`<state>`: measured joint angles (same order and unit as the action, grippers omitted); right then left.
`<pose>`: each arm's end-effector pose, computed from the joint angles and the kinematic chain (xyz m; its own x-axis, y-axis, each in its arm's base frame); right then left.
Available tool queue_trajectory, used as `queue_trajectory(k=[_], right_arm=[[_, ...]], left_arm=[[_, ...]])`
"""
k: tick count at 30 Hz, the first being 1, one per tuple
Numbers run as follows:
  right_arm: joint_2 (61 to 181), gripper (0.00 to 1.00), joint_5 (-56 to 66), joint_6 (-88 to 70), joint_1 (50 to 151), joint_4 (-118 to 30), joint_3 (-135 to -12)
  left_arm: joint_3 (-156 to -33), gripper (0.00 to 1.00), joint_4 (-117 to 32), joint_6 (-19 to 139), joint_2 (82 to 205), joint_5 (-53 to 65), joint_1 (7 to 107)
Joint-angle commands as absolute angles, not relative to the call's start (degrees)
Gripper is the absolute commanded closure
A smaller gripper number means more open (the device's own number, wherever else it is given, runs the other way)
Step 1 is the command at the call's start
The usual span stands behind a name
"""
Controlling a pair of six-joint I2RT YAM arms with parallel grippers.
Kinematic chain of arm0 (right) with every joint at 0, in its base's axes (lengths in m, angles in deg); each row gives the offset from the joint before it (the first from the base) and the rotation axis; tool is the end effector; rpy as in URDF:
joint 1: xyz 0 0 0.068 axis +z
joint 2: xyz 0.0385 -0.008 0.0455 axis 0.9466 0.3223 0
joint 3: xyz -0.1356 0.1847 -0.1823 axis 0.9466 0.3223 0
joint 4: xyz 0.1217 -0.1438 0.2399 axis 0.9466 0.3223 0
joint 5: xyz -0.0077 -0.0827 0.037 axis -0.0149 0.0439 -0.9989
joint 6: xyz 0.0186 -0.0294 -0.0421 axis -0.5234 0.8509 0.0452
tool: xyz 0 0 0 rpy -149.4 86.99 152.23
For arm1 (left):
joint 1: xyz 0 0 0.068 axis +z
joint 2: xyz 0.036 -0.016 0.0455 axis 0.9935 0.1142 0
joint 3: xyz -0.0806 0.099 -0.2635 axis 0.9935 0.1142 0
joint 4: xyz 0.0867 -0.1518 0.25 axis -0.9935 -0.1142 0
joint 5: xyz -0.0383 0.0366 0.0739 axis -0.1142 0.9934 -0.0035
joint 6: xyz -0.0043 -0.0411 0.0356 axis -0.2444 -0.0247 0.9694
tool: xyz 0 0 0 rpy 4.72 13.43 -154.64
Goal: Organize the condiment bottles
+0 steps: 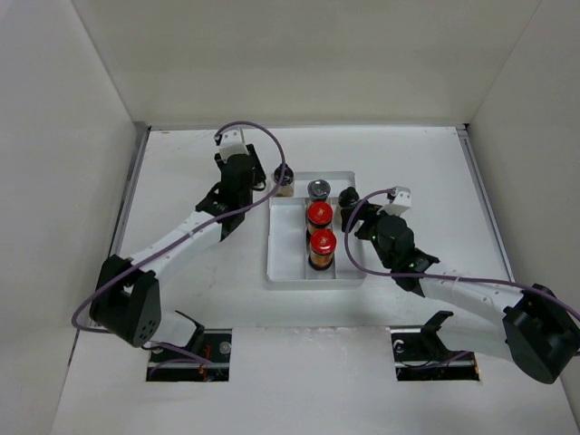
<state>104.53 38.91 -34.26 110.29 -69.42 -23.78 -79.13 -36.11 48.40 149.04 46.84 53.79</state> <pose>0.2175 0.1559 0.2104 -0.2836 0.3850 -0.8783 -0.0987 0.8993 0.4261 0.3292 -0.1646 0.3012 -0.2040 -0.2685 -0.9414 -0.1253 0.9609 -0.2469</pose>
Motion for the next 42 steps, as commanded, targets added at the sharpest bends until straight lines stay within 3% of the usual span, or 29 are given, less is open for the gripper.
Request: queue_trajectory(k=[1,10,16,22,30,42], right_arm=[[104.62,0.16,39.41,-34.03,110.96,-72.8,-24.02],[103.3,0.16,39.85,-34.47,110.52,-72.88,-23.32],[101.98,0.15,40.64,-34.55,110.0,-73.06,-22.61],[102.5,0.04,40.29,-34.82,110.0,-73.32,-22.7],[102.59,0.03,39.76,-34.73,110.35,-73.32,-22.88],[103.03,0.01,39.59,-34.73,110.35,-73.41,-23.14]], left_arm=[[-75.35,0.68,-36.75,47.79,144.7,48.06,51.24],[-73.31,0.68,-35.27,43.04,146.79,47.71,40.34],[-74.72,0.68,-32.36,42.95,152.85,47.0,40.42],[-76.56,0.68,-29.81,43.47,158.21,45.86,40.51],[-77.88,0.68,-29.28,44.97,161.47,46.56,40.86],[-76.83,0.34,-29.19,46.03,159.9,49.9,40.07]])
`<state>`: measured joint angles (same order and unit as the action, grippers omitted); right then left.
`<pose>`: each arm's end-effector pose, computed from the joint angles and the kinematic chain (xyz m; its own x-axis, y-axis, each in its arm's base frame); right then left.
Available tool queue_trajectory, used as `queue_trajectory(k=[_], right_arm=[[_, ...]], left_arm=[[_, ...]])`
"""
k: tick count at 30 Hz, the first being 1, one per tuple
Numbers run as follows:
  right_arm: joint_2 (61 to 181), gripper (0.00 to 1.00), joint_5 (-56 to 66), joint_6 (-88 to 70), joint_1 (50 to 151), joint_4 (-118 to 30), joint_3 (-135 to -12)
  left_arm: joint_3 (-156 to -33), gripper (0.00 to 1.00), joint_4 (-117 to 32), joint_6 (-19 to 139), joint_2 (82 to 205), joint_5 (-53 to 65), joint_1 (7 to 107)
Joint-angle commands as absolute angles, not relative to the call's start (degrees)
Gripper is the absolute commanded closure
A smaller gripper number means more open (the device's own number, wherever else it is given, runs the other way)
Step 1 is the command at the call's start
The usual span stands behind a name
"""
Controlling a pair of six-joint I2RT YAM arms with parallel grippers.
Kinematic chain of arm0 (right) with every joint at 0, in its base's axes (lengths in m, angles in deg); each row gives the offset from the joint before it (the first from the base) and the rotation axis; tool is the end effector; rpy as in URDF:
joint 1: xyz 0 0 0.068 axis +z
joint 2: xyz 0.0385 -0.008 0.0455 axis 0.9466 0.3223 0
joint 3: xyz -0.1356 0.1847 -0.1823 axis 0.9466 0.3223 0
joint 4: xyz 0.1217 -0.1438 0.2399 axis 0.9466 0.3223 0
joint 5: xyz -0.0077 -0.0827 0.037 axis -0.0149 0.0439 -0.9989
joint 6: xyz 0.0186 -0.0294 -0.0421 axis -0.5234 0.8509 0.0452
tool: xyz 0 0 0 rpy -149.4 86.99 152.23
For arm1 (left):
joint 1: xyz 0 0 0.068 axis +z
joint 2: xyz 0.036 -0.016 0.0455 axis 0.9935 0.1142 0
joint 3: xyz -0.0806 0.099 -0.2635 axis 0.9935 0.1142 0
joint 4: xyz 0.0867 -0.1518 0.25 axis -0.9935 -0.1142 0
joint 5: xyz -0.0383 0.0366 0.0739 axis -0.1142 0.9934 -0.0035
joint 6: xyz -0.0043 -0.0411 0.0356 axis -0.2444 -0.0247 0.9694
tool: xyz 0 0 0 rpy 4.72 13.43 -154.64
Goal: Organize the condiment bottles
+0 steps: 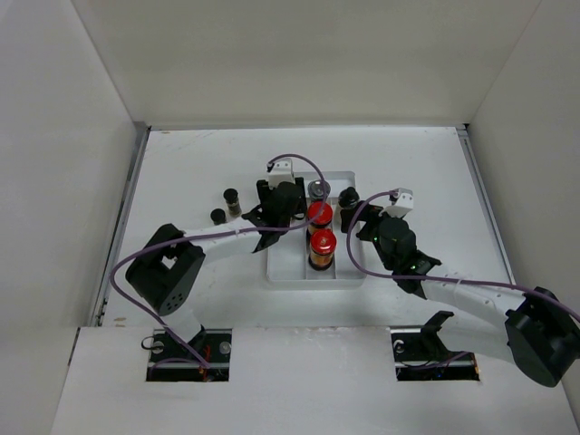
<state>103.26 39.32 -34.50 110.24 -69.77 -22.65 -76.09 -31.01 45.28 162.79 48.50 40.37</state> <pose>0.2137 0.1522 0.2092 -0.2742 0.3945 -0.8770 -0.0938 0.8967 0.4326 0.3035 -0.2554 0.2028 -0.3910 -0.1392 -0.9098 0.0278 0.9863 -0.1629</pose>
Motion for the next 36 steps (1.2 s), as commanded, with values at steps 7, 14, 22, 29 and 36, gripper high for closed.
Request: queue_trajectory(k=[7,14,22,29,36], right_arm=[[102.68,0.01,39.59,-34.73,110.35,-73.41,-22.96],[103.12,0.0,39.5,-34.47,110.35,-73.41,-23.14],[103.47,0.0,39.67,-34.2,110.35,-73.41,-23.4],[103.3,0.0,39.76,-34.03,110.35,-73.32,-23.4],[103.47,0.0,39.5,-34.11,110.52,-73.41,-23.49]], left_arm=[[-73.06,0.33,-29.9,46.82,151.82,51.83,40.94],[-70.85,0.36,-36.21,46.03,146.54,52.45,49.19],[-72.52,0.37,-38.51,46.73,148.46,50.87,57.73],[-74.19,0.41,-39.57,46.73,152.77,49.99,59.23],[-74.02,0.45,-38.86,46.38,156.37,49.64,60.46]])
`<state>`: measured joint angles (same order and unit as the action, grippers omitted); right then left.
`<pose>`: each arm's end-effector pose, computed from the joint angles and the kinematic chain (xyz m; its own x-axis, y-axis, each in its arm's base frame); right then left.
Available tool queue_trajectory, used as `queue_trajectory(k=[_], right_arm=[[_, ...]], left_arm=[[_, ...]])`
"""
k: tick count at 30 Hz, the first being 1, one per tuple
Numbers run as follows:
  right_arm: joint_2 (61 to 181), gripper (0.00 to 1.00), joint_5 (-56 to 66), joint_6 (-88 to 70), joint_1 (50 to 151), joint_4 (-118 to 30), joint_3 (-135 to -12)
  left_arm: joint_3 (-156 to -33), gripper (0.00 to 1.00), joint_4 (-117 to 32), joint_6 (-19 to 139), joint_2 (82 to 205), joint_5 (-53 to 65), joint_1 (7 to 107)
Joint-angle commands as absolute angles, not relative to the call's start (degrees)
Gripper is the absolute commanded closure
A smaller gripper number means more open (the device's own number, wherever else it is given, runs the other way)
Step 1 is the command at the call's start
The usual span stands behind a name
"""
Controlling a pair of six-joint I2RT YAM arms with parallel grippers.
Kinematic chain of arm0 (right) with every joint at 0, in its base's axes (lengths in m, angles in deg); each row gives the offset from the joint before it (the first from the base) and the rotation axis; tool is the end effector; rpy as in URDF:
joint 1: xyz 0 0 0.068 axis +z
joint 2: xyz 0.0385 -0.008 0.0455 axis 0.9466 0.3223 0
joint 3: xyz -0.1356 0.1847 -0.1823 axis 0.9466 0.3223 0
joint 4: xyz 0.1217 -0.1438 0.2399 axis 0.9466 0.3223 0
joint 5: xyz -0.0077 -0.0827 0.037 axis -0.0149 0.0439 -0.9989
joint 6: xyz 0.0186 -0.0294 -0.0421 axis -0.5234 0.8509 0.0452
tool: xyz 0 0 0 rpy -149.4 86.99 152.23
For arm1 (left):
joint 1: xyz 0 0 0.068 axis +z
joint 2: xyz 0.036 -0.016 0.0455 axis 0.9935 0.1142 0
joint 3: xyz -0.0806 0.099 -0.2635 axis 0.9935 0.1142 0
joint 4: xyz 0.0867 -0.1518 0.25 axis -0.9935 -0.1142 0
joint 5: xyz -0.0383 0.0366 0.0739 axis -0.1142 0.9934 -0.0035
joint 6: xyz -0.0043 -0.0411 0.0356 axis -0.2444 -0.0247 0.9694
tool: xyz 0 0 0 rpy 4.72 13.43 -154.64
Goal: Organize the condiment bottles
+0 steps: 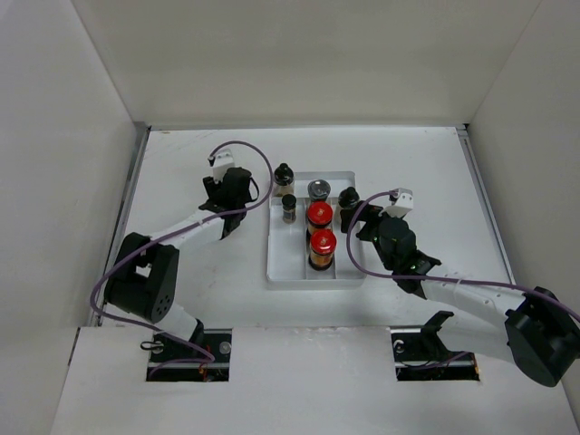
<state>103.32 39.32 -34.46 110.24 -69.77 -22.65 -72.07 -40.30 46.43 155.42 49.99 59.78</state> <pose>0.2138 0.1522 0.2090 -0.2748 0.3933 -0.8774 -0.0937 0.8972 0.4315 0.3399 -0.1255 0.2100 -0.4045 -0.2021 -0.8920 -0.3256 0.9432 -0.0660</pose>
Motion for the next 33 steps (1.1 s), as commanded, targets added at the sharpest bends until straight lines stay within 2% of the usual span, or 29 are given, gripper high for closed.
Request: queue_trajectory(k=[1,5,8,11,17,33], right_arm=[[103.65,0.0,39.24,-34.55,110.52,-73.41,-23.41],[103.48,0.0,39.58,-33.94,110.52,-73.32,-23.58],[103.82,0.0,39.06,-34.64,110.52,-73.41,-23.32],[104.0,0.0,39.32,-34.03,110.61,-73.32,-23.75],[103.65,0.0,39.49,-33.94,110.61,-73.32,-23.67],[103.56,0.0,39.67,-34.56,110.44,-73.76,-23.05]], left_arm=[[-74.1,0.47,-38.6,46.38,156.64,49.46,60.55],[-73.75,0.6,-37.02,46.73,156.29,49.46,60.28],[-73.75,0.64,-36.06,46.9,154.28,49.9,59.67],[-72.44,0.65,-31.14,48.22,151.55,49.38,58.36],[-73.75,0.65,-30.69,51.56,148.74,50.25,54.05],[-64.7,0.65,-40.1,47.69,135.46,46.65,38.94]])
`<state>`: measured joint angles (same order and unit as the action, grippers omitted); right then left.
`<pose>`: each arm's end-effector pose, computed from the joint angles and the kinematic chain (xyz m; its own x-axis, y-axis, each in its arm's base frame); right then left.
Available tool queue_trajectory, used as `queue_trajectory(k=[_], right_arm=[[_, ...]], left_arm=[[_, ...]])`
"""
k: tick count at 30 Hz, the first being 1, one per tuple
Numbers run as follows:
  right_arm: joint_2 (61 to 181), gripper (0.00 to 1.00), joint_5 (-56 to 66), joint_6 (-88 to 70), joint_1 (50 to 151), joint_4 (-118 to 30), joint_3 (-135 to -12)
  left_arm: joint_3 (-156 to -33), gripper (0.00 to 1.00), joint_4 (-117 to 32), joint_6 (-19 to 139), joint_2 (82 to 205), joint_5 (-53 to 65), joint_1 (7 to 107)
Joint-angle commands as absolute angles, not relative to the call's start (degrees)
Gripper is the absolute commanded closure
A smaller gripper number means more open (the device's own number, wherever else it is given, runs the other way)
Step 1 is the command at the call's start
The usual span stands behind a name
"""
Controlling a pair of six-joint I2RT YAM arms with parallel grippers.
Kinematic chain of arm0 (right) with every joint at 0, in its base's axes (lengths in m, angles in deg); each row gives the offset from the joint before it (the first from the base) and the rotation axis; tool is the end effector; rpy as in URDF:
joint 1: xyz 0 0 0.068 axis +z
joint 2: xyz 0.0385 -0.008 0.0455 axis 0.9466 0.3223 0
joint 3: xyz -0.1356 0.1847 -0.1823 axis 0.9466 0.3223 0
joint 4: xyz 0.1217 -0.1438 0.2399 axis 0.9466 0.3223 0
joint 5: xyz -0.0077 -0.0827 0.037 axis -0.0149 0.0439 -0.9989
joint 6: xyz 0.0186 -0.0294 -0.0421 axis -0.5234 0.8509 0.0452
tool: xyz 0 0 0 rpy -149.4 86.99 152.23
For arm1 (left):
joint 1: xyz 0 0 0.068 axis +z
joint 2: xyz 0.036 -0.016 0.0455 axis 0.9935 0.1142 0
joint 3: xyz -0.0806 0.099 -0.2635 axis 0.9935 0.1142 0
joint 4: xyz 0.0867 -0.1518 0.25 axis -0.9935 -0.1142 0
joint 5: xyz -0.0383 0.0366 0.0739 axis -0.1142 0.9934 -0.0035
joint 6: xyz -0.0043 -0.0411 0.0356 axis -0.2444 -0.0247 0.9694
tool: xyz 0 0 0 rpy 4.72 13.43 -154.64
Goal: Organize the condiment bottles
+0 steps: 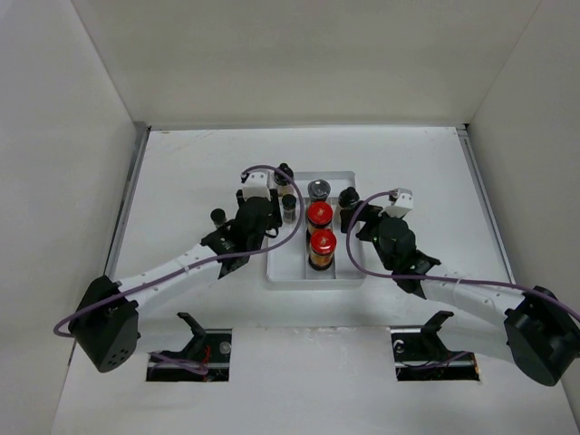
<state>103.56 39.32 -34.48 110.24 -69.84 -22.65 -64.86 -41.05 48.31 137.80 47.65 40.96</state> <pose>0.2141 0.1525 0.2081 -0.2769 0.3920 -0.8773 -0.0926 0.8979 0.4304 0.2383 -0.1907 0.2585 -0.3493 -0.1308 -0.9278 0.0574 0.9854 -0.1605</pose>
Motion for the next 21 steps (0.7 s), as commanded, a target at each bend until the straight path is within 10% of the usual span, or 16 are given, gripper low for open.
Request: queue_trajectory(k=[1,21], right_arm=[[103.56,0.0,39.93,-34.29,110.44,-73.76,-23.14],[103.74,0.0,39.32,-34.38,110.52,-73.76,-23.32]], left_arm=[[-64.79,0.65,-39.83,47.7,135.63,46.65,38.06],[-66.81,0.64,-30.95,48.05,149.6,46.83,34.53]])
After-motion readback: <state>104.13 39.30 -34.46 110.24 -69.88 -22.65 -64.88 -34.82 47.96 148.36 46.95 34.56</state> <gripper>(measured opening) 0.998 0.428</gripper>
